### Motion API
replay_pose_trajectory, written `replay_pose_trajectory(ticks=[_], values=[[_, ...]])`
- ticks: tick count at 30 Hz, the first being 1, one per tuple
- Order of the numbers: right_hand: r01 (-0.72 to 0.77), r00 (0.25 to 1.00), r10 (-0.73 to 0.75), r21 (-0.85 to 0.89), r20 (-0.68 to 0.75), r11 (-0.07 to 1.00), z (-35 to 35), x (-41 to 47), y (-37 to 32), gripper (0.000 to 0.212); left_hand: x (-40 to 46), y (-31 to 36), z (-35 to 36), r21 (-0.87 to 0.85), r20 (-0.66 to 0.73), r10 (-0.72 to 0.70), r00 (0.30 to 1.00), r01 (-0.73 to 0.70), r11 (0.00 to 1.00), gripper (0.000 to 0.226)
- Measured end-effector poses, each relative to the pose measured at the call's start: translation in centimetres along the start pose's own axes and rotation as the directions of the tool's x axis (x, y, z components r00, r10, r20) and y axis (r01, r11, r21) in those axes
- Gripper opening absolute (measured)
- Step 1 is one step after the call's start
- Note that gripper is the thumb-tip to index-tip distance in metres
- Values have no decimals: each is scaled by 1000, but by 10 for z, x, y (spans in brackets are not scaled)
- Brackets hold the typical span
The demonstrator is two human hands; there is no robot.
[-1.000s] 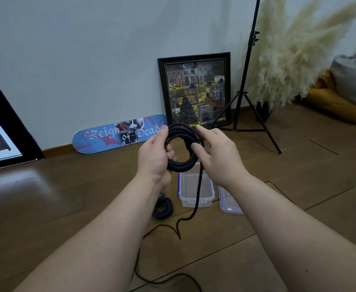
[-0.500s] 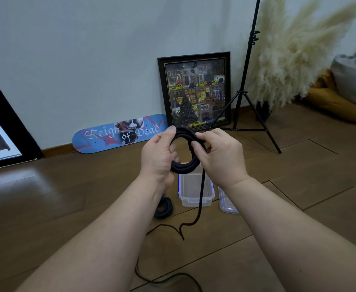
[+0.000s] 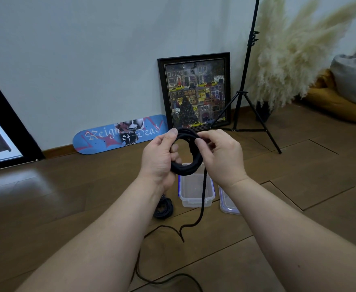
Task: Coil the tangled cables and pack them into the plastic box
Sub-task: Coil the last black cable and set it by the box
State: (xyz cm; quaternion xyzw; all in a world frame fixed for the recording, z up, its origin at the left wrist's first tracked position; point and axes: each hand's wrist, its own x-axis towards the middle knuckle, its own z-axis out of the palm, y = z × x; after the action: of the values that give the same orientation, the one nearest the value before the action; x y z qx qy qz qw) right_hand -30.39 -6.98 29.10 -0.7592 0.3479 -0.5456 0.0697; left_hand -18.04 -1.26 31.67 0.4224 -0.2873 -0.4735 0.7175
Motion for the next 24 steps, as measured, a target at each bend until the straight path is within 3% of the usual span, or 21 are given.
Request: replay_pose_trajectory(ticks=[4, 10, 19, 22, 24], values=[[-54, 998, 52, 54, 45, 997, 5, -4, -3, 38, 0, 2, 3, -10, -37, 22, 999, -22, 1000, 12], [80, 994, -89, -123, -68, 989, 5, -3, -1, 35, 1, 0, 3, 46, -121, 56, 991, -51, 998, 28], [181, 981, -190, -185, -33, 966, 6, -2, -1, 35, 4, -4, 6, 134, -168, 98, 981, -75, 988, 17], [97, 994, -105, -143, -45, 985, 7, -2, -1, 32, 5, -3, 7, 126, -173, 105, 979, -84, 988, 19], [-47, 999, 48, -27, 25, 999, 4, -1, -5, 30, 5, -3, 9, 91, -179, 102, 979, -87, 992, 19]])
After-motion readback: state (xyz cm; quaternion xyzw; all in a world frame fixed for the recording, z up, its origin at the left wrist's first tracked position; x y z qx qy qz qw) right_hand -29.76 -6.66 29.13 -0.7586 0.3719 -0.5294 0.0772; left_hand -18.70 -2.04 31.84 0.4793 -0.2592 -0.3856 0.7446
